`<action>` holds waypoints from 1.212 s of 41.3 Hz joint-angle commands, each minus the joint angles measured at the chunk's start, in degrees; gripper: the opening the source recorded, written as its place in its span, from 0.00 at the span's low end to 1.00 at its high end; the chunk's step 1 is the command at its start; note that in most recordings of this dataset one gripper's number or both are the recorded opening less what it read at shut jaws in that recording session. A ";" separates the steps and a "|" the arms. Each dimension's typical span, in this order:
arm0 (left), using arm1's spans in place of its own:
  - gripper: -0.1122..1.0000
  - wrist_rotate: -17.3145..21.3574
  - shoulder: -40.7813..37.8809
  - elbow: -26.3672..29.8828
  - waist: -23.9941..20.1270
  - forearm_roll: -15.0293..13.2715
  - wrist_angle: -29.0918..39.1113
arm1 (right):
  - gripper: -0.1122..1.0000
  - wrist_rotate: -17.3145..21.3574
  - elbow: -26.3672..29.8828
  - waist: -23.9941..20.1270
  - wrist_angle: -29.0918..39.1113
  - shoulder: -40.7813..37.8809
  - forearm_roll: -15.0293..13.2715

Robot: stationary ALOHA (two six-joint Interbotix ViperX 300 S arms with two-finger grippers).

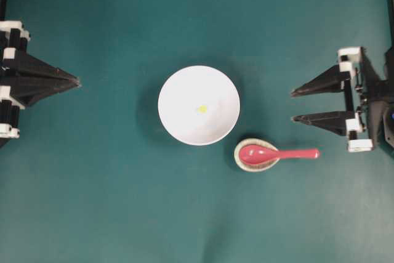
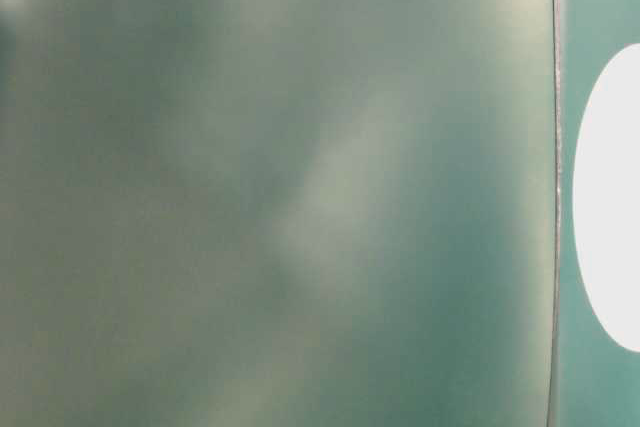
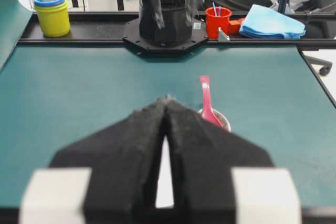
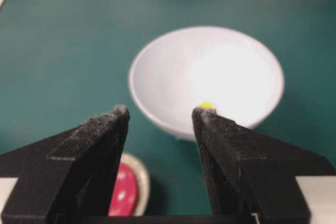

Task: Scoop the yellow hexagonal prism block from the bowl with a spoon using the right arm.
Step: 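Move the right gripper toward the red spoon handle on the dish, then close the right gripper on the red spoon handle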

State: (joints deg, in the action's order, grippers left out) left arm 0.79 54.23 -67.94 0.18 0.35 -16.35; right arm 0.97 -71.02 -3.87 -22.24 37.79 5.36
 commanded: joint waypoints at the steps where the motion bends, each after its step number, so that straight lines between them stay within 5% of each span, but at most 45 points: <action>1: 0.11 0.18 -0.09 1.67 0.09 0.18 -0.26 | 0.61 0.09 -0.26 -1.93 -5.01 -3.25 1.76; 23: 0.11 0.18 0.62 1.67 0.09 0.18 -0.18 | 0.61 0.00 -5.27 -17.14 -28.92 -23.64 16.17; 35: 0.11 0.18 0.70 1.67 0.09 0.35 -0.18 | 0.61 0.00 -5.36 -22.15 -36.83 -32.52 20.21; 50: 0.11 0.18 0.70 1.67 0.09 0.35 -0.18 | 0.61 0.00 -5.19 -25.05 -39.81 -40.43 21.71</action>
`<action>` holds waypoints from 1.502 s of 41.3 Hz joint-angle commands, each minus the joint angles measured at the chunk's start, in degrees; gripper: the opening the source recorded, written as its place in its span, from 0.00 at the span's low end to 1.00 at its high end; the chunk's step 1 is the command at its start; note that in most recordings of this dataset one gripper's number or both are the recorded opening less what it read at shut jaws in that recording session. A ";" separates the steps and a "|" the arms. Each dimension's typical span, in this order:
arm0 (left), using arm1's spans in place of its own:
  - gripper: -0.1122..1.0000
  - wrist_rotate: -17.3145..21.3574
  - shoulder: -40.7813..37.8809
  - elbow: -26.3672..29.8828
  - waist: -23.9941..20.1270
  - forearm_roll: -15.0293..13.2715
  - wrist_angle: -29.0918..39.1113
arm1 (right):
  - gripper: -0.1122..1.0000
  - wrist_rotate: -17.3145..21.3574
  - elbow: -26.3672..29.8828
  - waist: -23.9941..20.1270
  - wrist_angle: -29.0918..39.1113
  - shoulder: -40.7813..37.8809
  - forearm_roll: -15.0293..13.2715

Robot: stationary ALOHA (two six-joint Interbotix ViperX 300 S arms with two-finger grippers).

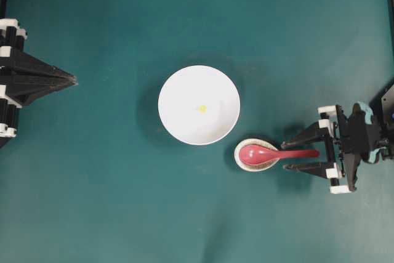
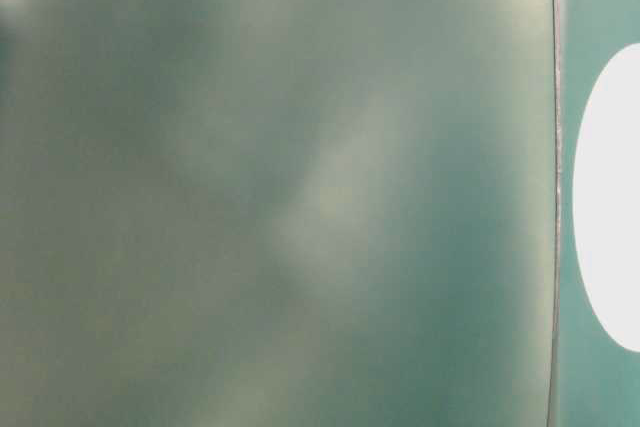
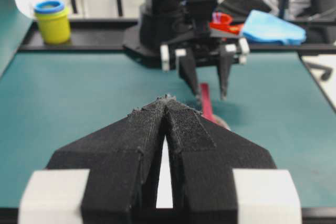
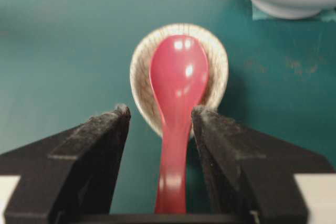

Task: Scoop the yellow hexagonal prism block from the bowl with a spoon using the right arm.
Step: 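Close the right gripper on the red spoon handle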

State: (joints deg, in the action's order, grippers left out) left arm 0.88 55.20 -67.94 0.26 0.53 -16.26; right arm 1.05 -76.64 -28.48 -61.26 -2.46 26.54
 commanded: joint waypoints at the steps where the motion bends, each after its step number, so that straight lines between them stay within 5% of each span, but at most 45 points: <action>1: 0.11 0.09 -0.26 1.67 0.00 0.18 -0.26 | 0.61 -0.09 0.44 -0.53 -0.97 -0.62 0.70; 62: 0.11 0.09 -0.26 1.67 0.00 0.18 -0.26 | 0.55 -0.09 1.14 -1.32 -1.85 -4.75 2.72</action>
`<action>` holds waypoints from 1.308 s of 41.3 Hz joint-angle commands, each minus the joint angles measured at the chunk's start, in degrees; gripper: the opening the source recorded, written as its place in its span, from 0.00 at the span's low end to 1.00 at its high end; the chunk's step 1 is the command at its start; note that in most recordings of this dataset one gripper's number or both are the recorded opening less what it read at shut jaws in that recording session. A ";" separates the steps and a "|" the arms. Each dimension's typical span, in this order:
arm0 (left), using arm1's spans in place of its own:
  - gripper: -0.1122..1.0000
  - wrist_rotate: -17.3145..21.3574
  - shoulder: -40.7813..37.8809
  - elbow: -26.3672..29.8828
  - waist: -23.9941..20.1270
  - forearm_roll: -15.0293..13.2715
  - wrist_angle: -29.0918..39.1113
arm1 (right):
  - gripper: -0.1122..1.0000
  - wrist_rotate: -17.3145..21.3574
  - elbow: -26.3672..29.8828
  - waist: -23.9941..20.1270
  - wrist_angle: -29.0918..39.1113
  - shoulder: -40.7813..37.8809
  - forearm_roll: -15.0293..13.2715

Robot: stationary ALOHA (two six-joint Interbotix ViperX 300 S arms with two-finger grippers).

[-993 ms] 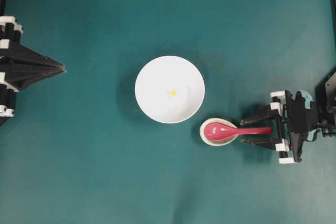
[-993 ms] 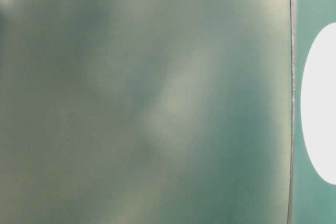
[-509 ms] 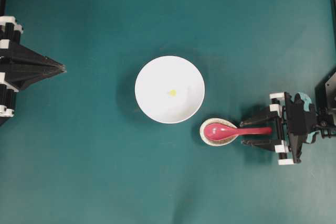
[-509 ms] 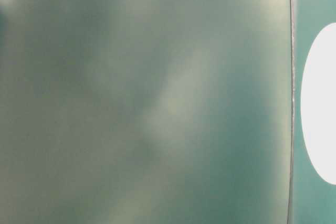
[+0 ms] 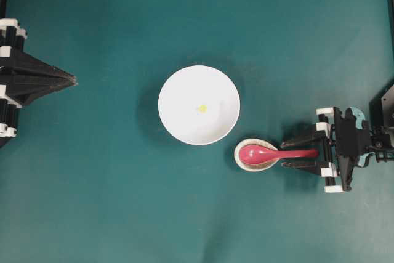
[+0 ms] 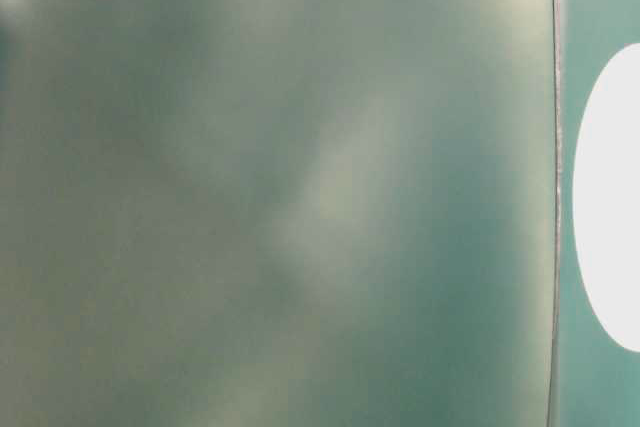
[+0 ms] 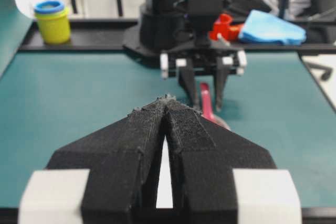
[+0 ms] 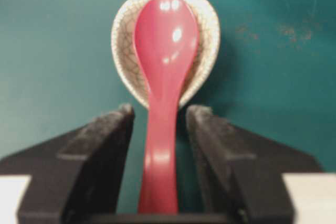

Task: Scoop the yellow hexagonal prism block from the bowl with a spoon using the right arm.
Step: 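Close the right gripper on the red spoon handle, then lift the red spoon and carry it over the white bowl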

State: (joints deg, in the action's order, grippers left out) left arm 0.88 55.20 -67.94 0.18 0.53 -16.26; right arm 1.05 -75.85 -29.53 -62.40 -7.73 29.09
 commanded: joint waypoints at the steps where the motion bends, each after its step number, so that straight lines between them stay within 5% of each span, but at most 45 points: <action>1: 0.11 0.09 -0.26 1.67 0.09 0.18 -0.26 | 0.54 -0.09 0.35 -0.26 -0.70 0.53 0.18; 32: 0.11 0.09 -0.26 1.67 0.09 0.18 -0.26 | 0.52 -0.09 0.26 -0.26 -1.32 0.53 0.18; 54: 0.11 0.09 -0.26 1.67 0.09 0.18 -0.26 | 0.38 -0.53 -0.09 -0.26 -1.23 0.62 0.18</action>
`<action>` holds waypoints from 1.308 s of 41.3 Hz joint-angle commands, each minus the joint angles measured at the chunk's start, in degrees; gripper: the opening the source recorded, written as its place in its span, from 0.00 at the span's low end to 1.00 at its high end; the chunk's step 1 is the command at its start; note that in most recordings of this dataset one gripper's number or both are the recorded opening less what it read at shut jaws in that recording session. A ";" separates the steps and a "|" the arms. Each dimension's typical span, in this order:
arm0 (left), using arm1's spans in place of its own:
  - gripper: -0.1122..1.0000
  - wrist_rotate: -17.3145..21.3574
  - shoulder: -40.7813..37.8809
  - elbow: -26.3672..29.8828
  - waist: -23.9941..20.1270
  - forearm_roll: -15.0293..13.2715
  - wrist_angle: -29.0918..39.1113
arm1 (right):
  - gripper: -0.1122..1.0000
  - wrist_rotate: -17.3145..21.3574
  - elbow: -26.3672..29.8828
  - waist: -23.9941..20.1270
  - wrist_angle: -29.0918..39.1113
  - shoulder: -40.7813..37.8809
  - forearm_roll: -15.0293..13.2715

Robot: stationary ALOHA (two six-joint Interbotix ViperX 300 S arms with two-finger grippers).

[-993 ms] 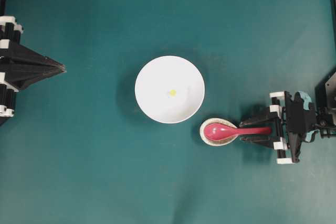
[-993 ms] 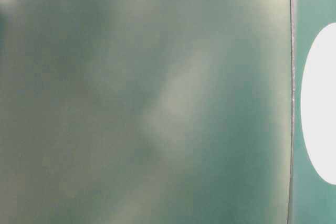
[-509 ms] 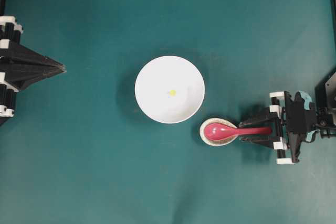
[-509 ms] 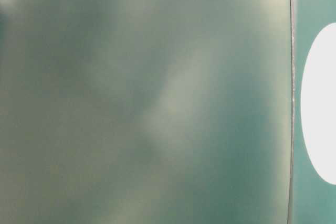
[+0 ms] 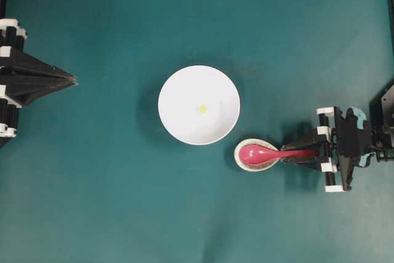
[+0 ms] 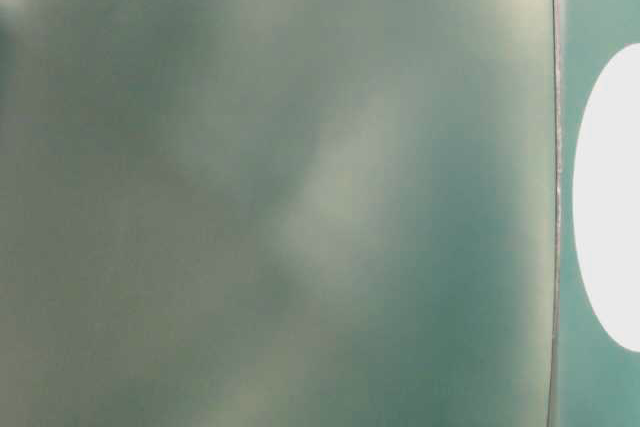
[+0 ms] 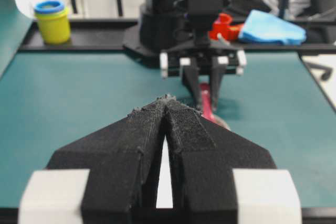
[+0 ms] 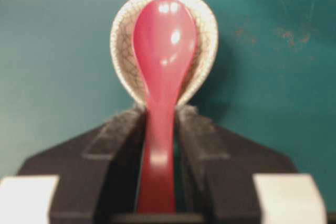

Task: Scoop the yellow hexagonal prism block from the bowl with a spoon using the right arm.
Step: 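Lift the red spoon and carry it over the white bowl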

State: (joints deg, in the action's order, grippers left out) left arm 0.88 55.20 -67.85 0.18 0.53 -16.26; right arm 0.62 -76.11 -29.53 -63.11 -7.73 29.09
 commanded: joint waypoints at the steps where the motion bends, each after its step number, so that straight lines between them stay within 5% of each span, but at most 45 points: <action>1: 0.11 0.09 -0.26 1.58 0.09 0.18 -0.26 | 0.37 -0.09 0.18 -0.26 -0.53 0.62 0.18; 24: 0.11 0.09 -0.35 1.58 0.09 0.18 0.44 | 0.33 -1.76 0.44 0.70 1.41 6.94 0.18; 38: 0.11 0.00 -0.62 1.58 0.09 0.18 2.72 | 0.33 -9.23 3.25 7.03 18.98 23.20 0.09; 54: 0.11 0.00 -0.62 1.58 0.09 0.18 3.08 | 0.33 -22.15 12.13 21.88 46.49 38.76 -0.09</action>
State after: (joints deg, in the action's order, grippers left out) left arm 0.88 55.02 -67.94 0.18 0.62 -12.92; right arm -20.21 -66.97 -10.55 -21.53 28.48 29.18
